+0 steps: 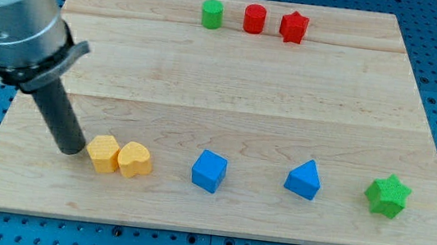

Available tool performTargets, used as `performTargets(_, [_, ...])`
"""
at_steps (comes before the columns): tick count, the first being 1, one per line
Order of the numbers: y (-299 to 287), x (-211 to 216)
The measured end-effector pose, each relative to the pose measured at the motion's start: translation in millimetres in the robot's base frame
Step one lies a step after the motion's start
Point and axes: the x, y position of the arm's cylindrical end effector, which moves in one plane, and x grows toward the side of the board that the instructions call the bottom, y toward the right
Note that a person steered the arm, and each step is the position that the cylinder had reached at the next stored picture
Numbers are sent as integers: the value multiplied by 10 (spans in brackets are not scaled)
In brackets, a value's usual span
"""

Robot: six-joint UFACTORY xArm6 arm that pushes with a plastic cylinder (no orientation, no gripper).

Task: Move the yellow blocks towards right side

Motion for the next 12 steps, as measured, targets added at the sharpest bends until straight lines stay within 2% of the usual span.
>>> performTargets(1, [189, 32])
performTargets(4, [264, 195])
performTargets(11, [792, 126])
performTargets(12, [701, 300])
